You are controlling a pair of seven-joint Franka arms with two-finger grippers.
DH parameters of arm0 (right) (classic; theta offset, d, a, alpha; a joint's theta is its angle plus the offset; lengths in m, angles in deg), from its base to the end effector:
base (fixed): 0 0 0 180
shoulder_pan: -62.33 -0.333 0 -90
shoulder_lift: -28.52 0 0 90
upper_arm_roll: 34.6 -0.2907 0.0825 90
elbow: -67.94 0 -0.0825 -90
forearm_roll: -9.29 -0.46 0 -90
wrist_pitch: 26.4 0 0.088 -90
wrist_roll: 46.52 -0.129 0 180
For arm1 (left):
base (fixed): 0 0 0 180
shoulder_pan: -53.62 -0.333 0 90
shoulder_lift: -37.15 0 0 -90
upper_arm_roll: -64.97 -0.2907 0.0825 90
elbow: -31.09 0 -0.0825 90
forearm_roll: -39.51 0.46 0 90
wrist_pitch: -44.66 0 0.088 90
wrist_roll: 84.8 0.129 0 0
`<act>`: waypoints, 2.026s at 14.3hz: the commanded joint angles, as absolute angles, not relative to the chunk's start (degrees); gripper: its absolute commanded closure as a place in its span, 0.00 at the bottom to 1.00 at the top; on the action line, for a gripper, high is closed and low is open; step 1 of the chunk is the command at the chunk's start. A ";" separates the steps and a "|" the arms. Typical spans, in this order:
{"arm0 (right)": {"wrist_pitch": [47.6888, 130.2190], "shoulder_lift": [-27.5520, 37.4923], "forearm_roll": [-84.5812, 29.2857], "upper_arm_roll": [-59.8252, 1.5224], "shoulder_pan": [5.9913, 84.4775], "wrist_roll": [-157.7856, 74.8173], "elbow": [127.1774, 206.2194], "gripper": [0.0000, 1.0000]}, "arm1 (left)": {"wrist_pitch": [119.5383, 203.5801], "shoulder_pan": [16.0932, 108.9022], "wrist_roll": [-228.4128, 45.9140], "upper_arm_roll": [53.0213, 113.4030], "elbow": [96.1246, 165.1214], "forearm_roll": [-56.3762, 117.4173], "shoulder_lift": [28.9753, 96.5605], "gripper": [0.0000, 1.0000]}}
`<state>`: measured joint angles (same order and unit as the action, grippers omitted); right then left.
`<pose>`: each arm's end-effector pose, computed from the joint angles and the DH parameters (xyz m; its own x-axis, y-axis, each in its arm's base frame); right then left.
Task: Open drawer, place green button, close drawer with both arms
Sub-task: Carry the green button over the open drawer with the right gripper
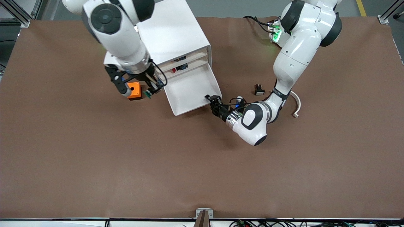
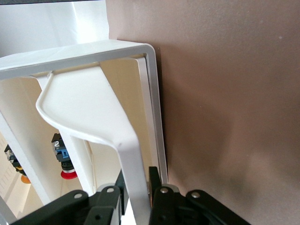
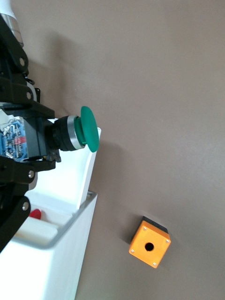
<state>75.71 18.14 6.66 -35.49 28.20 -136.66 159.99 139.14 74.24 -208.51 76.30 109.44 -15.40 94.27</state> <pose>0.5607 0.3983 0.4563 0.5629 -0.8252 -0.0476 -0.8259 -0.5637 0.0059 0.5510 -0.4431 0.0593 -0.6053 0.7754 -0.1800 0.3610 0.0659 -0.9302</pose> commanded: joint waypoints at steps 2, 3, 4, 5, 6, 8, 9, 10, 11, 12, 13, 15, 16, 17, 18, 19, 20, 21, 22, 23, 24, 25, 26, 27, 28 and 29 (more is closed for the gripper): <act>80.37 14.91 9.63 -34.86 24.11 -144.24 159.96 1.00 | 139.67 74.11 -207.50 76.31 108.96 -16.39 93.93 0.00; 81.60 13.77 10.25 -34.86 23.58 -145.21 159.96 1.00 | 139.58 73.23 -204.71 76.31 108.52 -16.39 93.84 0.00; 83.09 12.71 10.69 -34.86 22.96 -146.70 159.96 1.00 | 139.58 72.79 -202.33 76.40 108.17 -16.30 93.75 0.00; 84.33 11.74 11.13 -34.86 22.52 -147.84 159.96 1.00 | 139.32 72.17 -199.09 76.66 107.99 -16.04 93.40 0.00; 86.17 10.43 11.39 -34.86 22.00 -148.99 160.05 1.00 | 139.23 71.73 -194.97 76.66 107.38 -15.77 92.87 0.00; 89.68 8.84 11.57 -34.86 21.38 -150.92 160.92 1.00 | 139.05 71.47 -185.74 75.96 106.67 -14.20 91.65 0.00; 91.27 8.14 11.75 -34.78 21.29 -151.37 161.71 1.00 | 138.97 71.47 -181.52 75.61 106.59 -11.67 90.86 0.00; 93.37 7.78 12.27 -34.86 21.03 -152.33 162.76 1.00 | 138.97 71.47 -176.43 75.61 106.58 -8.77 89.72 0.00; 95.04 7.43 12.54 -34.78 20.59 -153.29 163.47 1.00 | 139.05 71.55 -171.94 75.52 106.58 -5.87 88.66 0.00; 95.93 6.65 12.71 -34.78 20.50 -153.91 163.91 1.00 | 139.05 71.64 -167.11 75.52 105.71 -2.53 87.87 0.00; 96.46 5.94 12.89 -34.78 20.50 -154.09 164.00 1.00 | 139.05 71.73 -163.15 75.43 104.31 -0.06 87.69 0.00; 98.65 4.62 12.98 -34.78 20.15 -155.84 165.14 1.00 | 139.58 71.73 -157.77 75.26 102.64 2.50 87.77 0.00; 100.93 4.09 13.24 -34.78 19.54 -156.90 166.45 1.00 | 139.67 71.73 -155.31 75.26 102.11 4.16 87.60 0.00; 102.43 4.00 13.85 -34.78 19.01 -157.95 167.77 1.00 | 140.19 72.16 -152.76 75.34 101.93 6.44 86.81 0.00; 103.40 3.91 14.38 -34.78 18.39 -159.53 168.57 1.00 | 141.94 72.43 -151.09 75.35 102.01 9.08 85.50 0.00; 103.67 3.65 14.38 -34.78 17.87 -160.50 168.92 1.00 | 144.48 73.04 -149.85 75.87 102.19 13.19 84.27 0.00; 103.68 3.30 14.47 -34.78 17.25 -161.55 168.93 1.00 | 146.50 74.00 -149.58 76.13 102.19 16.71 84.17 0.00; 104.20 3.21 14.47 -34.78 16.90 -162.52 169.01 1.00 | 148.96 75.15 -149.57 76.14 102.19 19.79 83.82 0.00; 104.90 2.95 14.47 -34.78 16.89 -163.31 169.19 1.00 | 150.73 76.03 -149.57 76.14 102.19 21.91 83.56 0.00; 105.78 2.42 14.56 -34.78 16.20 -164.98 169.19 1.00 | 152.40 76.82 -149.66 76.14 102.28 24.02 83.38 0.00; 106.31 1.64 14.65 -34.69 15.41 -165.95 169.19 1.00 | 153.46 77.17 -149.66 76.14 102.28 25.70 83.38 0.00; 106.49 1.19 14.65 -34.69 14.96 -166.57 169.19 1.00 | 153.90 77.70 -149.57 76.14 102.28 27.28 83.38 0.00; 106.49 1.10 14.65 -34.69 14.87 -166.84 169.28 1.00 | 153.99 78.49 -149.57 76.14 102.28 28.95 83.38 0.00; 106.66 1.10 14.73 -34.60 14.70 -167.01 170.23 1.00 | 154.60 78.76 -149.57 76.14 102.36 30.97 83.38 0.00; 107.45 1.19 14.74 -34.60 14.61 -167.01 170.94 0.98 | 155.74 78.85 -149.57 76.31 102.45 32.38 83.38 0.00; 107.54 1.19 14.74 -34.60 14.61 -167.01 171.56 0.88 | 157.58 79.46 -149.57 76.66 102.54 34.48 83.29 0.00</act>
